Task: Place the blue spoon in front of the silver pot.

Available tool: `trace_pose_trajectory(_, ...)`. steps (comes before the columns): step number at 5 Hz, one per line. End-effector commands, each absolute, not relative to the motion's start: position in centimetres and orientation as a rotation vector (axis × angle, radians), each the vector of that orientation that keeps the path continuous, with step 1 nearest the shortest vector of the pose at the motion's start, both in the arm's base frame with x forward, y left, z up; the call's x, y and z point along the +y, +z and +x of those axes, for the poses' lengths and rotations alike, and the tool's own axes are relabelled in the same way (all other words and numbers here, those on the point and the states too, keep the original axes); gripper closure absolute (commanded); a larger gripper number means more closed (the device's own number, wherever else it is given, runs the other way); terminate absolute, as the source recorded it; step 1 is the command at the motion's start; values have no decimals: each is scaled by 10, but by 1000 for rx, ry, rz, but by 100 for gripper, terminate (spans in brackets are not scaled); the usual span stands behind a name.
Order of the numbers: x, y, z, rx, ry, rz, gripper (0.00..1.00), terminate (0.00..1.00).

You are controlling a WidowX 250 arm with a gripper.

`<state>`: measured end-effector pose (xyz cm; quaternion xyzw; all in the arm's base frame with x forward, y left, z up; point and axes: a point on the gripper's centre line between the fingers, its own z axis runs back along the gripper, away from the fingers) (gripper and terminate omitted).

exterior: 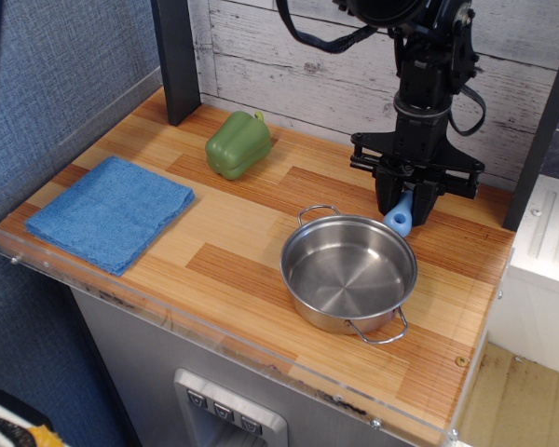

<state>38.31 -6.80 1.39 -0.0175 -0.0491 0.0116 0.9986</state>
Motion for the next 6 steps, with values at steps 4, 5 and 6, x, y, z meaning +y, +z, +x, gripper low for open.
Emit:
trace_pose_trajectory(4, -48, 113, 364, -259, -106, -83, 0, 0)
trace_pose_trajectory(5, -39, 129, 344, -196, -146, -47, 0, 0)
trace_pose_trajectory(6, -29, 137, 321, -175, -125, 15, 0, 0)
